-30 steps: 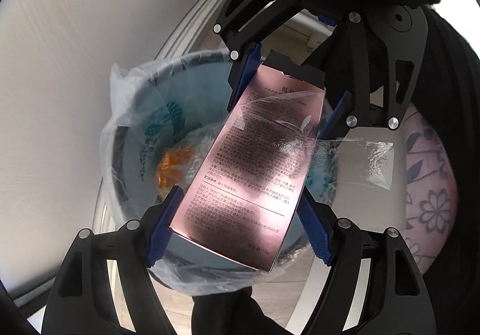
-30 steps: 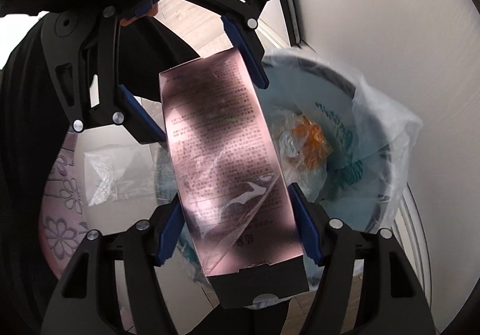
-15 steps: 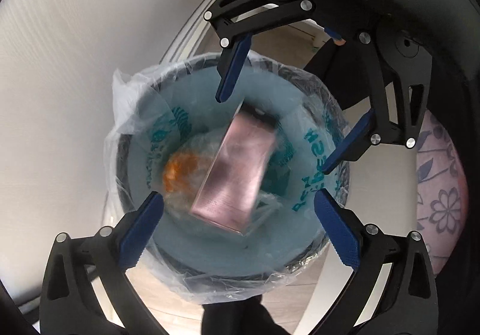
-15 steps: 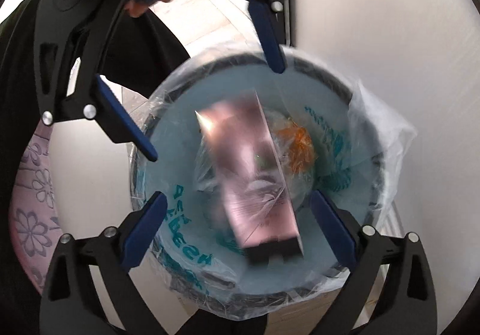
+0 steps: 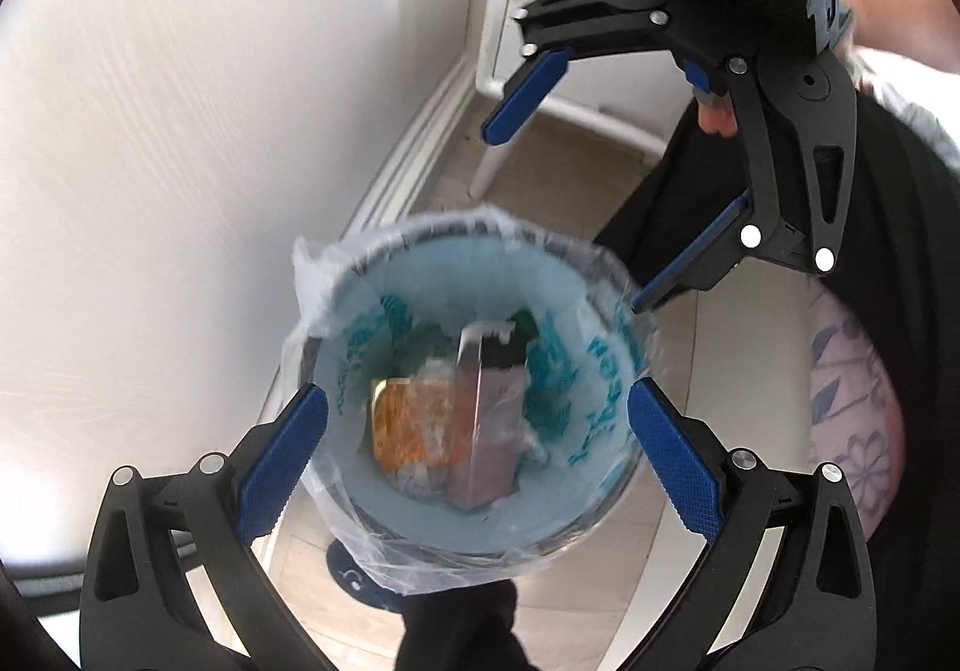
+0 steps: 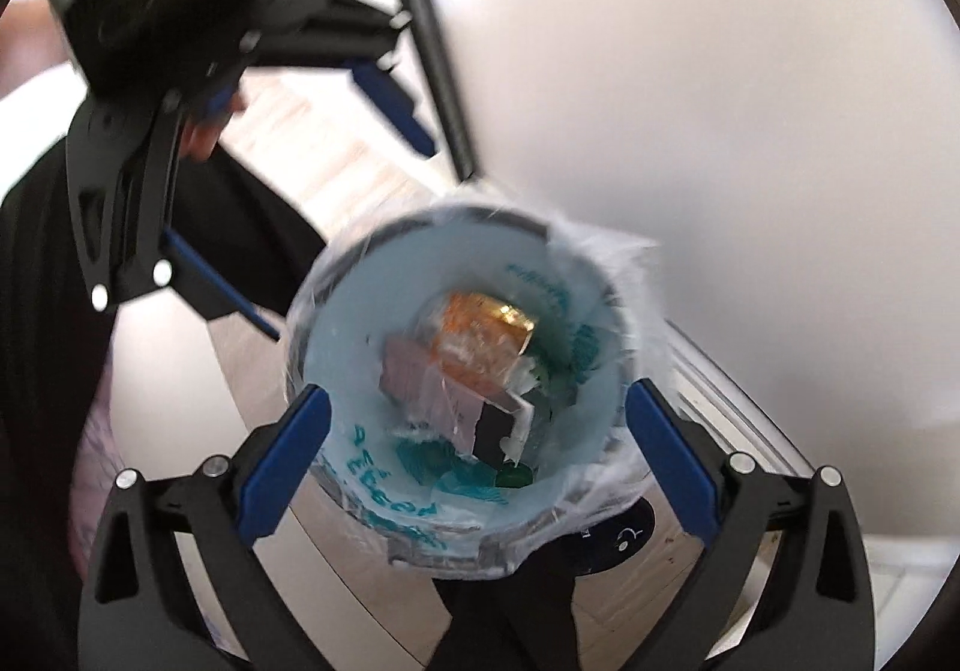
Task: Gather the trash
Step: 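Move both tools back to the table toward the orange peel and red item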
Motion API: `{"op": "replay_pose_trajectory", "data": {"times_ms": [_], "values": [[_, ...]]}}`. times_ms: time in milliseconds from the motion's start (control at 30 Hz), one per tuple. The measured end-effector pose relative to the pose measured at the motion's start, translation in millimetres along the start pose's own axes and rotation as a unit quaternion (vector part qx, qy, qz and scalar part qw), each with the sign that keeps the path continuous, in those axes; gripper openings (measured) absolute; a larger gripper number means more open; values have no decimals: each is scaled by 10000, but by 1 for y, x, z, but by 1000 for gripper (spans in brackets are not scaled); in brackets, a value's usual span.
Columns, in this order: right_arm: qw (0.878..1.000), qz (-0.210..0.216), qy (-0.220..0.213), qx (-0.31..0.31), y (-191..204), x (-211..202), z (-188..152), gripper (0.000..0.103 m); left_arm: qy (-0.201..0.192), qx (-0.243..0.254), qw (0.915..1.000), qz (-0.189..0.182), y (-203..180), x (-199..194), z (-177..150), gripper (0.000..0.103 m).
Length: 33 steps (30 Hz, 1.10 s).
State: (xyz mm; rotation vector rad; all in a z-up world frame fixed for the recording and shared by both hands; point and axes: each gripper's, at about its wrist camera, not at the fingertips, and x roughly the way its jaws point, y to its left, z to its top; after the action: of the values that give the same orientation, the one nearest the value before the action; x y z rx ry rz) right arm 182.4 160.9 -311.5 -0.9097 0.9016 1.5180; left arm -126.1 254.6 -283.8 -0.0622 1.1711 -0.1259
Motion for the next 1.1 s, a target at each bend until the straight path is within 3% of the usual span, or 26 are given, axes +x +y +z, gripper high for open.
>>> {"op": "replay_pose_trajectory", "data": {"times_ms": [300,567,833,1100], "values": [[9971,-395,-518,392,0,-65,6,96,-536,-312,9980,126,-17,-43,22,97],[9854,-683,-1107,1099,-10,-115,-4,96,-1133,-708,9907,269,-25,-80,50,97],[9658,-1101,-1687,1634,-28,-175,-23,96,-1373,-422,9892,288,-41,-98,92,97],[9462,-1681,-1897,2013,-37,-221,-52,96,-1571,-162,9871,248,-65,-102,137,97]]}}
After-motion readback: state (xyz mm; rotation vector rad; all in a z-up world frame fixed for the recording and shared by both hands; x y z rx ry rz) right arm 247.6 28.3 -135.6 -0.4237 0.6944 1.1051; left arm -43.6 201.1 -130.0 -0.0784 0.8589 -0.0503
